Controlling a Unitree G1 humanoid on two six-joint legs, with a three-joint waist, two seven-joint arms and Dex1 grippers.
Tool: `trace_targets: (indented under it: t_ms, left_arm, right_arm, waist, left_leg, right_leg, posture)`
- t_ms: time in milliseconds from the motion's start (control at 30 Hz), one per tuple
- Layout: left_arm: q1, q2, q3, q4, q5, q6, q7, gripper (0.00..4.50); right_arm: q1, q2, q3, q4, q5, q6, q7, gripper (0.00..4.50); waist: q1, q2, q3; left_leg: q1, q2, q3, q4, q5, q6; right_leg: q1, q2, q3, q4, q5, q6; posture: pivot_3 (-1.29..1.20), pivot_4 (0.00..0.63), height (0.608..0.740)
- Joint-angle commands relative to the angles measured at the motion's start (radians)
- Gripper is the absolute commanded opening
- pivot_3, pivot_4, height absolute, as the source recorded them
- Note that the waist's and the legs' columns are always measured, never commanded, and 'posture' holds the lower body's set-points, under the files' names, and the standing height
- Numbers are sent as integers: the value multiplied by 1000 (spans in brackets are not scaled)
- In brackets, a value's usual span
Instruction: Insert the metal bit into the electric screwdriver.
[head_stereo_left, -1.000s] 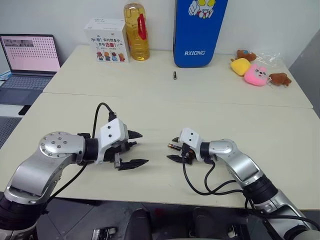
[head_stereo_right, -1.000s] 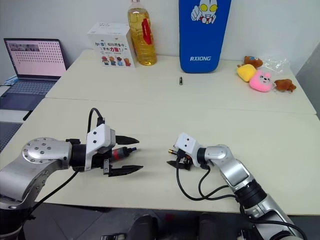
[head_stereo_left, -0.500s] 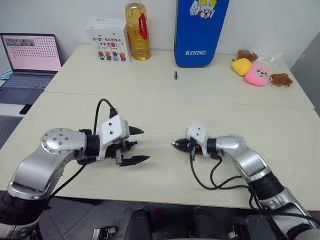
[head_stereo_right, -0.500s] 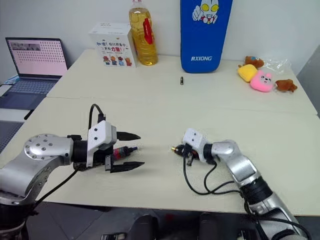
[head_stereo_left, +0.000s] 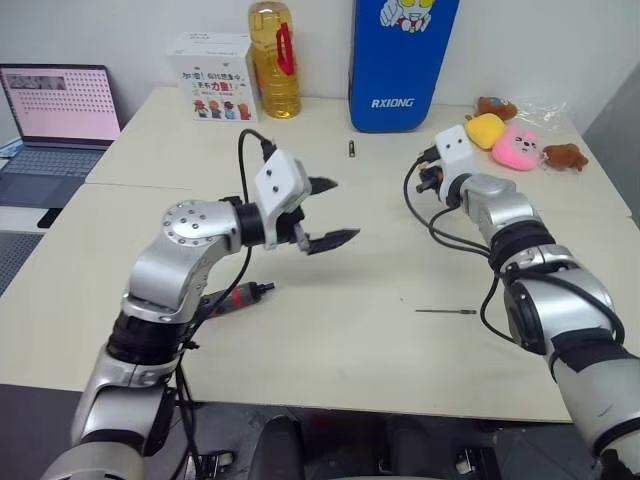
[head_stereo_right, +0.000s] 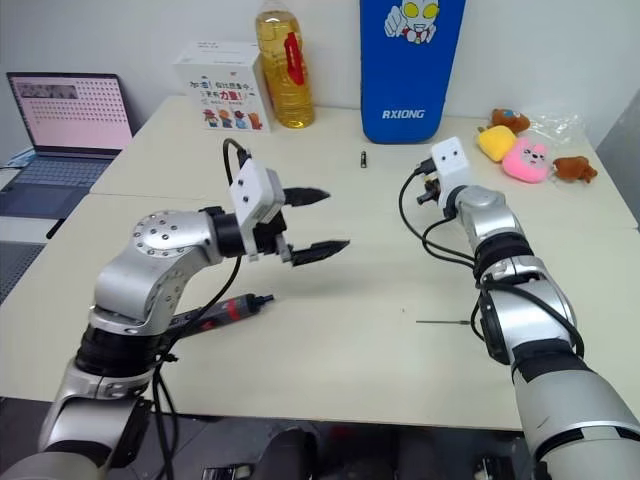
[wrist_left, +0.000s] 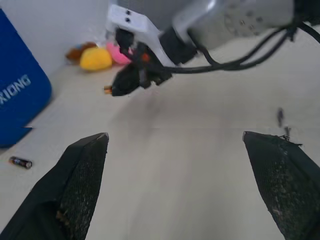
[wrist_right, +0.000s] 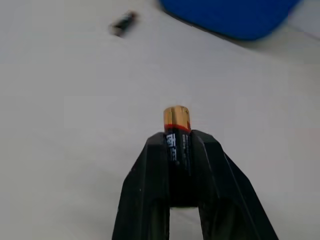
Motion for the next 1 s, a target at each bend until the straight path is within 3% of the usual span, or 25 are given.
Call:
trace_targets:
  t_ms: [33,400,433,867,900,1000]
  left_arm:
    - [14,-11,0,-47,10,14,32,4500]
    - [70,14,33,-115,3,62,52,4500]
    - [70,13,33,-116,3,63,53,4500]
    - [37,1,17,-83,4,46,43,4500]
    - [33,0,15,-78,4,45,41,4500]
    - [20,-1,15,-64,4,44,33,4500]
  right_arm:
    - [-2,14,-35,57,-28,-10,-42,301]
    - [36,34,-107,77,-61,26,-77,301]
    - [37,34,-114,76,-61,27,-79,1039]
    - [35,7,-153,72,-93,28,-67,4241]
    - [31,6,-158,71,-90,29,-64,4469]
    - [13,4,-179,67,-73,38,-36,4469]
  waist:
    - [-11,0,0]
    - [-19,1,1]
    - [-19,1,1]
    - [-19,1,1]
    - [-19,1,1]
    - [-19,1,1]
  left_leg:
    - [0,0,0,0,0,0]
    - [0,0,1,1,1,-1]
    - [0,0,1,1,1,-1]
    - [0,0,1,1,1,-1]
    - [0,0,1,1,1,-1]
    - [0,0,1,1,1,-1]
  right_leg:
    - [0,0,0,0,0,0]
    - [-3,0,2,4,0,0]
    - [-3,0,2,4,0,0]
    - [-3,0,2,4,0,0]
    - [-3,0,2,4,0,0]
    - [-3,0,2,4,0,0]
  posture:
    - [0,150,740]
    - [0,150,740]
    - [0,150,740]
    - [0,150,740]
    - [0,150,740]
    - [0,150,740]
